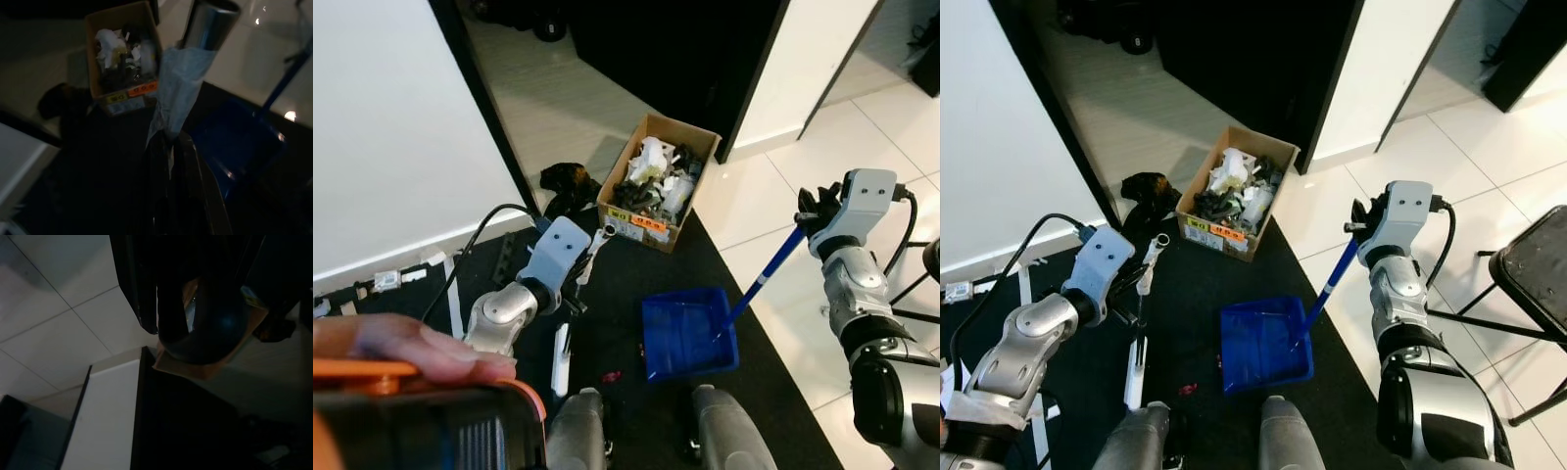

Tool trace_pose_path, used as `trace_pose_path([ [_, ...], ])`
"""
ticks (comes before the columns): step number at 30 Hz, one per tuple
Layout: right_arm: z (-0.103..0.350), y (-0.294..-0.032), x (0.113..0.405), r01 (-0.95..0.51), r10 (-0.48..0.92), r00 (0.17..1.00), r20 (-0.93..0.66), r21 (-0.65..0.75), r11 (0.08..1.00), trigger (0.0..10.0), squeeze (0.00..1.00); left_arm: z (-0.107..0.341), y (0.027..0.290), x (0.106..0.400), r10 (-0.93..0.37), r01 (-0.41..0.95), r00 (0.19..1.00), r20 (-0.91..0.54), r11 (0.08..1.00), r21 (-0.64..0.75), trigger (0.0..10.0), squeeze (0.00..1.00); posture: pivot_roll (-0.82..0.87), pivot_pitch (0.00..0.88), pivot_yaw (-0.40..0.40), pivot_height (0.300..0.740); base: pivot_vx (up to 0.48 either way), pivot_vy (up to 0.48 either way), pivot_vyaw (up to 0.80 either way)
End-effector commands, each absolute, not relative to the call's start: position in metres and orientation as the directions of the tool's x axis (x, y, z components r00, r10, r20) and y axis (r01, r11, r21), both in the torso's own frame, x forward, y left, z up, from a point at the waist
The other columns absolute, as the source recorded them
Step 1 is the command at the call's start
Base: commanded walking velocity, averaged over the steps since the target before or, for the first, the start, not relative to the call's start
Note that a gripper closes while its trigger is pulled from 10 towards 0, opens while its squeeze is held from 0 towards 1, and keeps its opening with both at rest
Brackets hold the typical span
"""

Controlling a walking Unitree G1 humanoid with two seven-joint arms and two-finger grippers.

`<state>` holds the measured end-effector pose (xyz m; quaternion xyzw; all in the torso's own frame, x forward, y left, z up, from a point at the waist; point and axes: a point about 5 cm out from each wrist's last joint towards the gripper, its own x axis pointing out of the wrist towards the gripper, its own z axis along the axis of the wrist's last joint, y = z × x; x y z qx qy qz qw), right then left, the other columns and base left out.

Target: Sweep floor

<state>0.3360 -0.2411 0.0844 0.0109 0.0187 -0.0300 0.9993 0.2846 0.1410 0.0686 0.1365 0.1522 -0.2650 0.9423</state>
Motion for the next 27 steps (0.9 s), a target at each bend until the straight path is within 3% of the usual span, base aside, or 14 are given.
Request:
trace_pose_path([
  [1, 0.09, -0.245, 0.337, 0.069, -0.069, 0.998, -0.012, 0.01, 0.998, 10.0, 0.0, 0.056, 0.132, 0.284, -0.449, 0.533, 0.806, -0.386, 0.834, 0.142, 10.0, 0.0, 0.02, 0.092, 0.004, 0.74, 0.0, 0.0, 0.0],
  [7, 0.098, -0.263, 0.335, 0.091, -0.091, 0.996, 0.004, -0.045, 0.995, 10.0, 0.0, 0.064, 0.111, 0.3, -0.495, 0.561, 0.802, -0.335, 0.816, 0.137, 10.0, 0.0, 0.01, 0.099, 0.013, 0.74, 0.0, 0.0, 0.0],
  [14, 0.101, -0.278, 0.331, 0.127, -0.127, 0.992, 0.001, -0.073, 0.989, 10.0, 0.0, 0.063, 0.111, 0.304, -0.491, 0.554, 0.809, -0.324, 0.82, 0.141, 10.0, 0.0, 0.0, 0.102, 0.019, 0.74, 0.0, 0.0, 0.0],
  [27, 0.085, -0.241, 0.336, 0.018, -0.023, 0.998, -0.058, -0.097, 0.995, 10.0, 0.0, 0.077, 0.082, 0.323, -0.47, 0.492, 0.85, -0.236, 0.87, 0.04, 10.0, 0.0, 0.01, 0.097, 0.009, 0.74, 0.0, 0.0, 0.0],
])
